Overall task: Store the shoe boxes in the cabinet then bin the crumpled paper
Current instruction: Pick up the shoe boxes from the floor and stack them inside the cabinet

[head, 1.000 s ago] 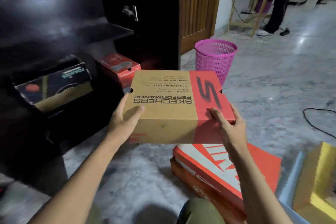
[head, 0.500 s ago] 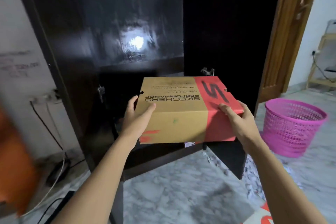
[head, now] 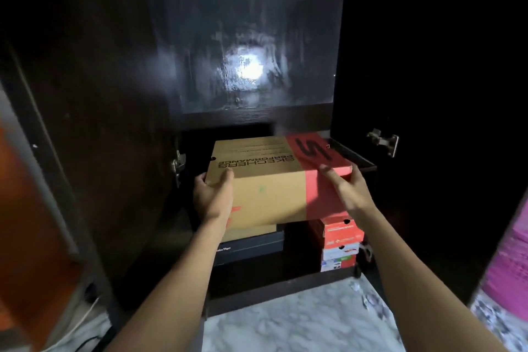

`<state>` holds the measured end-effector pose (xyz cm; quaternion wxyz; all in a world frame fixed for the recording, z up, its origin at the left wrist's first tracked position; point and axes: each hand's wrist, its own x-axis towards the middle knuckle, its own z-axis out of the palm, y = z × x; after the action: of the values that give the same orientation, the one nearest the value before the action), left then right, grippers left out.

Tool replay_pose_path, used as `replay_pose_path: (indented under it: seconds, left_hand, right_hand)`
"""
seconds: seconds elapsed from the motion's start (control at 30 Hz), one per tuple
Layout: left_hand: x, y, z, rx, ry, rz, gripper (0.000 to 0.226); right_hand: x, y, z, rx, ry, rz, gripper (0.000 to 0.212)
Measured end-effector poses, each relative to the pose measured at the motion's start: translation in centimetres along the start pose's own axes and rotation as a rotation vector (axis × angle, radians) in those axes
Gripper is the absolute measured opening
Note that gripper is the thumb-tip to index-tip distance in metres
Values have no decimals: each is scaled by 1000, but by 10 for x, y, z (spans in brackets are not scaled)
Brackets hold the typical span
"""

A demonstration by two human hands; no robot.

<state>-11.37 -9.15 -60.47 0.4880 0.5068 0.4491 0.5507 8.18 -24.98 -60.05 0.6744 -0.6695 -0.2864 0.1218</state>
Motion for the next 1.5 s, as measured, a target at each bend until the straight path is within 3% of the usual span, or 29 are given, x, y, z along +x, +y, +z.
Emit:
replay_pose_path:
  seconds: [0.13,0.23,0.33,0.43,0.57,0.7,0.87,1.1,1.2,1.27,1.4,1.5]
  left_hand:
    - [25,-13,19,103,128,138,57]
    - [31,-29,31,253,262,427,67]
    - [21,-54,41,480,293,669,55]
    - [25,-71,51,559,282,759,42]
    - [56,-68,63,605,316,693,32]
    - [90,-60,76,741,258,594,42]
    - [124,-52,90,725,85,432,63]
    - [143,-53,86,747,-3,399,76]
    - [140,-47,82,772,-30,369,79]
    - [138,-36,83,737,-58,290,74]
    - [116,-7,83,385,-111,237,38]
    - [73,13,78,222,-281,223,18]
  right_hand:
    - [28,20,22,69,-50,4,56]
    - [45,32,42,83,-5,-31,58]
    - [52,51,58,-51,175,-143,85]
    - [56,61,71,-89,199,-174,84]
    - [76,57,88,-165,84,-191,79]
    - [104,53,114,-219,-60,-145,91]
    - [130,52,142,-198,-201,-111,89]
    - [154,47,124,-168,-329,-48,54]
    - [149,44,102,-198,-305,-50,59]
    - [140,40,86,-221,-267,-34,67]
    - [109,22,52,-251,-225,-49,60]
    - [68,11,22,-296,-198,-66,55]
